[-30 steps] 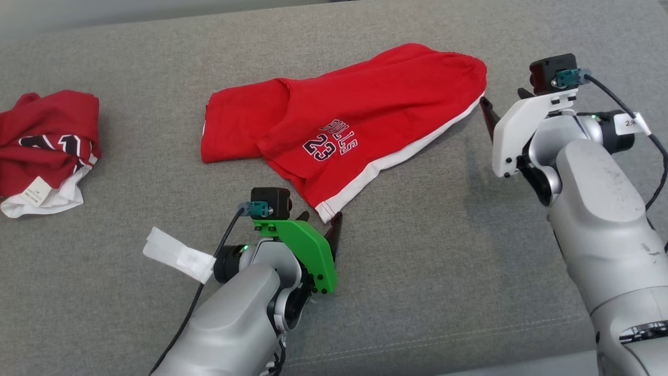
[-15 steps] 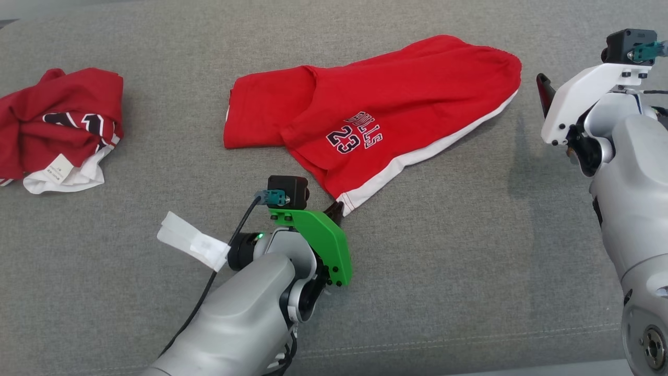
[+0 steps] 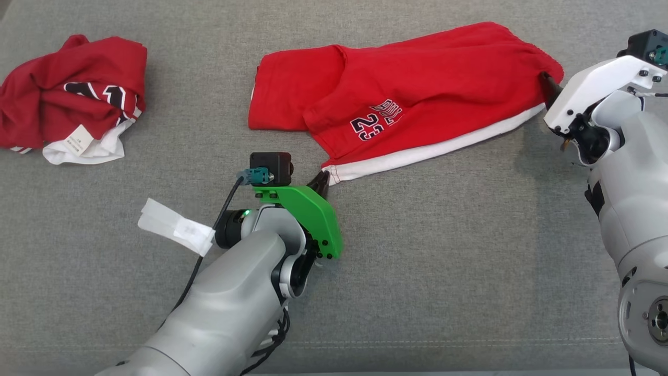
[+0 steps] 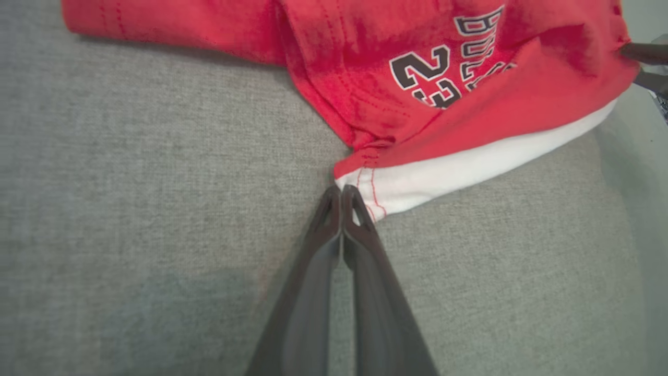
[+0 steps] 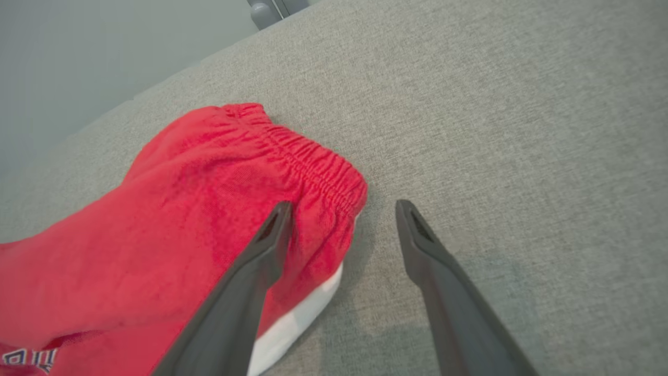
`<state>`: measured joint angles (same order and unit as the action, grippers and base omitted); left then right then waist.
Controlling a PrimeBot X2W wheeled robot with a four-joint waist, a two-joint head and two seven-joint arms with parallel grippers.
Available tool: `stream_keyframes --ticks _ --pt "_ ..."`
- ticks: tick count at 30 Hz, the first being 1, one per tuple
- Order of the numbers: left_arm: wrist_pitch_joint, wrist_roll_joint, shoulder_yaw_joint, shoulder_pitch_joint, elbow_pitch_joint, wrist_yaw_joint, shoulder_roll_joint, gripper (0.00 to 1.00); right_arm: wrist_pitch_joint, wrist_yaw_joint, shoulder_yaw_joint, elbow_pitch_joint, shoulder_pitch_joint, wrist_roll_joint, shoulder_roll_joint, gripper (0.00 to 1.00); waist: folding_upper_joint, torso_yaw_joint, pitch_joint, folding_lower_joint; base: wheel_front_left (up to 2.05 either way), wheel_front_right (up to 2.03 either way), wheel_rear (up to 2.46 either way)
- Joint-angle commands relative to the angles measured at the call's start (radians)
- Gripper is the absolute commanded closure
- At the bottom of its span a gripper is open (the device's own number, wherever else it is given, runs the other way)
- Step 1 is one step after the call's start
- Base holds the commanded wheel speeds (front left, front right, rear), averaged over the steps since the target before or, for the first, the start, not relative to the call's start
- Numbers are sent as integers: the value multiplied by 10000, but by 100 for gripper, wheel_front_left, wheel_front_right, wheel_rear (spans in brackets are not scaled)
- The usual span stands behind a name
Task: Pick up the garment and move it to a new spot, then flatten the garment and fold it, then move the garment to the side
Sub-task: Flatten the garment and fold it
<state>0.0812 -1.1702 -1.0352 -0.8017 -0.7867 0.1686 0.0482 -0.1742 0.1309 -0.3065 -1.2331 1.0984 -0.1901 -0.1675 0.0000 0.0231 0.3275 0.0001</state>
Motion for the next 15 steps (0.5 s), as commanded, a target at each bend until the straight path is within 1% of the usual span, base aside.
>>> stream_keyframes --ticks 1,4,5,6,7,8,9,15 --pt "80 -17 57 -219 -108 -16 50 100 -26 -3 -80 -121 108 62 -44 0 0 177 190 -1 0 0 0" --pt "197 -57 91 -282 -240 -57 53 100 -181 -3 -179 -274 161 219 -7 4 0 227 266 -1 0 0 0" --pt "220 -83 90 -307 -266 -70 53 100 -227 -3 -199 -317 139 297 -26 15 0 237 275 -1 0 0 0" --pt "236 -109 81 -325 -297 -67 53 100 -250 -3 -215 -348 114 369 -31 31 0 244 271 -1 0 0 0" --pt "282 -138 88 -348 -330 -79 53 100 -248 -3 -252 -372 102 410 -26 55 0 247 260 -1 0 0 0" --pt "319 -152 97 -373 -366 -88 59 100 -232 -3 -263 -391 88 493 -24 84 0 243 248 -1 0 0 0" --pt "389 -134 106 -411 -424 -70 62 100 -210 -3 -223 -404 83 579 10 100 0 230 233 -1 0 0 0" --pt "1124 -142 452 -675 -741 -81 105 100 212 -3 77 -321 279 782 154 100 0 108 -108 -1 0 0 0"
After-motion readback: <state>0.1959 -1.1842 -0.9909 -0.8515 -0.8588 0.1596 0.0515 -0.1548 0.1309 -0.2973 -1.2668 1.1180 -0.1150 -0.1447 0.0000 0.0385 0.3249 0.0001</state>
